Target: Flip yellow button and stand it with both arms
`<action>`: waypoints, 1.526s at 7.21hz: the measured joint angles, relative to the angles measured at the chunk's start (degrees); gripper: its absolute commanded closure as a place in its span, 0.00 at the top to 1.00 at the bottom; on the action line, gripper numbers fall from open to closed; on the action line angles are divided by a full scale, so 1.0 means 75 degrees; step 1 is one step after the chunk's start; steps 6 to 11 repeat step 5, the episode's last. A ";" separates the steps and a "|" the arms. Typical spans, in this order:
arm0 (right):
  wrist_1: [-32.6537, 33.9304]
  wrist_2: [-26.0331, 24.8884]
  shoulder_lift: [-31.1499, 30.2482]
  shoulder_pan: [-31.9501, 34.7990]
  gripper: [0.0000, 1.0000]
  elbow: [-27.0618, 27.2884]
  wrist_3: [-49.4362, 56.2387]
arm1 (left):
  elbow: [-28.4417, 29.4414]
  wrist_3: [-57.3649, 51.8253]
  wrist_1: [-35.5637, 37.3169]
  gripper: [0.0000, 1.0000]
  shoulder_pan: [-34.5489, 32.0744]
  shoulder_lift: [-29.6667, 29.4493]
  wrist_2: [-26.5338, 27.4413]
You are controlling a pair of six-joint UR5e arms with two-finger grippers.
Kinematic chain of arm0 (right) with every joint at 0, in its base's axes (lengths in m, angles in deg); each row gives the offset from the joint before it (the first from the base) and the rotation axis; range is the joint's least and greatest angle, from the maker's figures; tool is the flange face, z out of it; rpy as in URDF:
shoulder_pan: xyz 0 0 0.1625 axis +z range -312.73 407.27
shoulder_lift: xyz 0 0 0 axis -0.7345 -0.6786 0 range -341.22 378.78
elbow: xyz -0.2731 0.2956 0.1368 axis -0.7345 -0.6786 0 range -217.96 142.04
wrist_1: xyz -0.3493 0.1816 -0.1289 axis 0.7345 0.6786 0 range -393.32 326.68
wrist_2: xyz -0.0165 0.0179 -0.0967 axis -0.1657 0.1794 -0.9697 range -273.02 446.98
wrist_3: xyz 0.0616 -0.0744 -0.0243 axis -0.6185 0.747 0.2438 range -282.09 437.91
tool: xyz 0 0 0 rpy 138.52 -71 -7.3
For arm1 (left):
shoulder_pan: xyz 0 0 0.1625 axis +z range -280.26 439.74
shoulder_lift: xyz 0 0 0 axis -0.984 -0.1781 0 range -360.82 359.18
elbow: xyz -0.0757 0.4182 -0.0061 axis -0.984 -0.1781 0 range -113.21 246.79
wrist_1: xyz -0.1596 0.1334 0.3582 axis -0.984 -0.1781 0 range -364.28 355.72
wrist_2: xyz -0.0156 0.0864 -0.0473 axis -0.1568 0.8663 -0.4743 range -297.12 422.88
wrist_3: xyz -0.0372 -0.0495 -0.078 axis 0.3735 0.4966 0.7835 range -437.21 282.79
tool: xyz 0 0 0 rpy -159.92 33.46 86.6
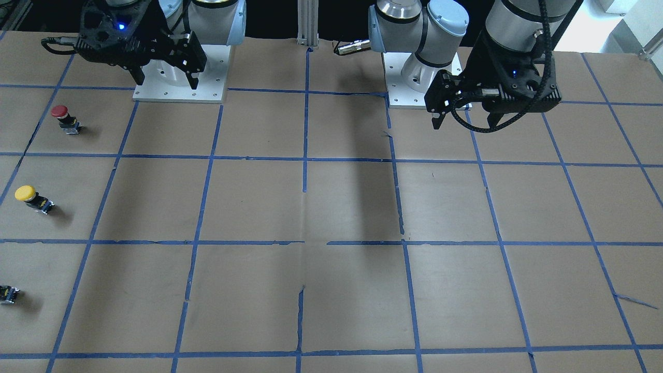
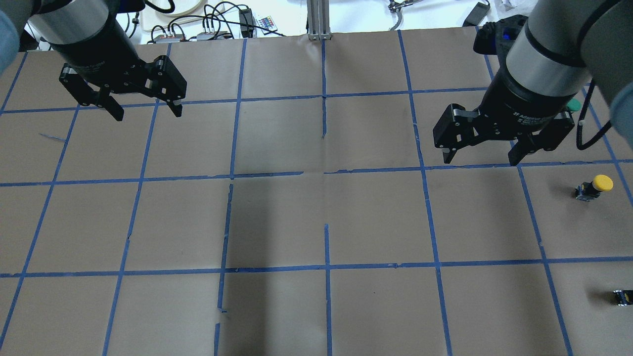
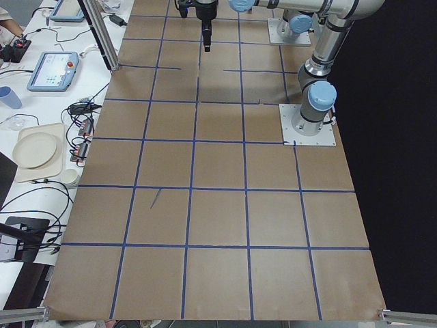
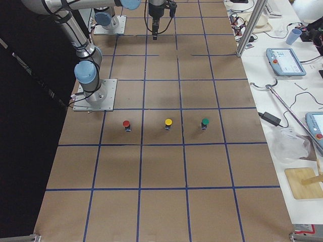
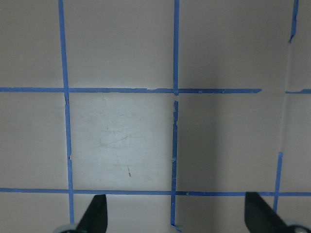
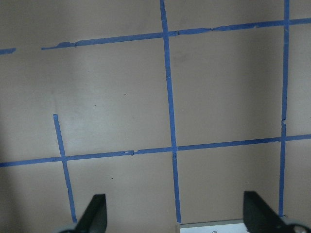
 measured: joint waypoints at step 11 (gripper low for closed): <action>-0.0089 -0.0160 0.0121 -0.0336 1.00 -0.0165 0.0031 | 0.0097 -0.0206 -0.0233 0.99 -0.0188 0.0058 0.0019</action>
